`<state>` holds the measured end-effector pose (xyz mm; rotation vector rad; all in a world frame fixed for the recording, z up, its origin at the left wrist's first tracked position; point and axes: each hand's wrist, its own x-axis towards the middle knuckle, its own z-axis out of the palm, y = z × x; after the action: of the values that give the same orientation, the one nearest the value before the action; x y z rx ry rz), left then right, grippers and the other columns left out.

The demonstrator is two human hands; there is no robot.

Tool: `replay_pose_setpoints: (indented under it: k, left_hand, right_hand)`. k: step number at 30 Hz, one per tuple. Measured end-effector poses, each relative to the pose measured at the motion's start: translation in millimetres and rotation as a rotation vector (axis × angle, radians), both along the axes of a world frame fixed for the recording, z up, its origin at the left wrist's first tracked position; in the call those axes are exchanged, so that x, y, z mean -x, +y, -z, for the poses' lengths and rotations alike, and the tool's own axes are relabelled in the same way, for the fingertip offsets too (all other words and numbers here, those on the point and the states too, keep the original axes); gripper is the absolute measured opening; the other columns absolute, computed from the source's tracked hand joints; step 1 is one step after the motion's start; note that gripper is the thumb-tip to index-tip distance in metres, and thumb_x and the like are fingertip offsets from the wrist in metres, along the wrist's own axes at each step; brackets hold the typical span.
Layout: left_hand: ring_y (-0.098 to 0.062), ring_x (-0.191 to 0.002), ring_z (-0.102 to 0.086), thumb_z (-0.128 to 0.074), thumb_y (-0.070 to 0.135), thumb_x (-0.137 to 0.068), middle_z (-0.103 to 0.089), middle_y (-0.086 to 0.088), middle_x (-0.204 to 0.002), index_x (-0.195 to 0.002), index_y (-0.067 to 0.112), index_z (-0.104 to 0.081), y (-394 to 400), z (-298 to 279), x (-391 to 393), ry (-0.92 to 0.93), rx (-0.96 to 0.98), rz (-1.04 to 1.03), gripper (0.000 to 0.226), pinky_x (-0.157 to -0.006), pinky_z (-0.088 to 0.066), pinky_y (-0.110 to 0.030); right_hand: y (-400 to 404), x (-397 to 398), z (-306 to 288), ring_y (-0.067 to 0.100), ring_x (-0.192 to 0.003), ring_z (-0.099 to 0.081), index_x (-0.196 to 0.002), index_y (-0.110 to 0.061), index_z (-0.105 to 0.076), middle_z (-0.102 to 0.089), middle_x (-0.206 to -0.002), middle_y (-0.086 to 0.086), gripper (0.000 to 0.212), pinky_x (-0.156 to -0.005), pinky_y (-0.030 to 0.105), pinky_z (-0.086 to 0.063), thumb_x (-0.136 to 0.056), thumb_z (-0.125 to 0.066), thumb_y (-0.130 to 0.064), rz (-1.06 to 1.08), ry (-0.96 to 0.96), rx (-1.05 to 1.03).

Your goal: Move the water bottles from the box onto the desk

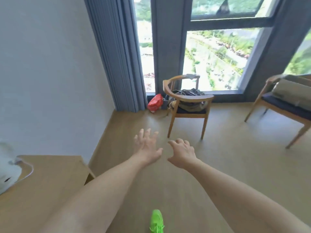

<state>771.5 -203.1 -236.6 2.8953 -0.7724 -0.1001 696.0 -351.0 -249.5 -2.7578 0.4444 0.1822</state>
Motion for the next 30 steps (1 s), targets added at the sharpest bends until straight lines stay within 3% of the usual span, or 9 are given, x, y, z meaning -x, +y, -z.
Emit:
replay_pose_setpoints:
  k: [8, 14, 20, 30]
  left_hand:
    - [-0.035, -0.157, -0.011, -0.060, 0.054, -0.090, -0.023, -0.008, -0.168, -0.156, 0.033, -0.031, -252, 8, -67, -0.007, 0.065, 0.414, 0.075, -0.125, -0.012, -0.055]
    - [-0.034, -0.154, -0.017, -0.062, 0.057, -0.089, -0.029, -0.008, -0.165, -0.154, 0.030, -0.033, -418, -10, -114, -0.006, 0.085, 0.616, 0.077, -0.124, -0.021, -0.055]
    - [-0.033, -0.155, -0.015, -0.062, 0.054, -0.091, -0.027, -0.006, -0.166, -0.158, 0.029, -0.030, -557, -5, -114, 0.070, 0.093, 0.780, 0.078, -0.126, -0.018, -0.052]
    - [-0.031, -0.153, -0.020, -0.065, 0.053, -0.089, -0.032, -0.005, -0.162, -0.156, 0.028, -0.032, -802, 29, -123, 0.063, 0.079, 0.924, 0.078, -0.123, -0.025, -0.050]
  right_hand:
    - [-211, -31, -3, 0.029, -0.136, -0.039, -0.146, -0.035, -0.040, -0.046, -0.148, 0.001, 0.069, -0.104, 0.046, -0.038, -0.084, -0.068, -0.048, 0.404, 0.003, 0.064]
    - [-349, -46, -22, 0.027, -0.138, -0.035, -0.150, -0.036, -0.036, -0.038, -0.152, 0.002, 0.073, -0.108, 0.043, -0.036, -0.086, -0.069, -0.048, 0.621, 0.025, 0.071]
    - [-462, -36, -11, 0.027, -0.137, -0.035, -0.149, -0.036, -0.036, -0.039, -0.151, 0.001, 0.073, -0.105, 0.041, -0.036, -0.085, -0.069, -0.048, 0.841, 0.045, 0.008]
    - [-689, -37, 29, 0.028, -0.138, -0.034, -0.150, -0.035, -0.035, -0.037, -0.152, 0.002, 0.073, -0.106, 0.042, -0.035, -0.086, -0.068, -0.048, 0.972, 0.020, -0.024]
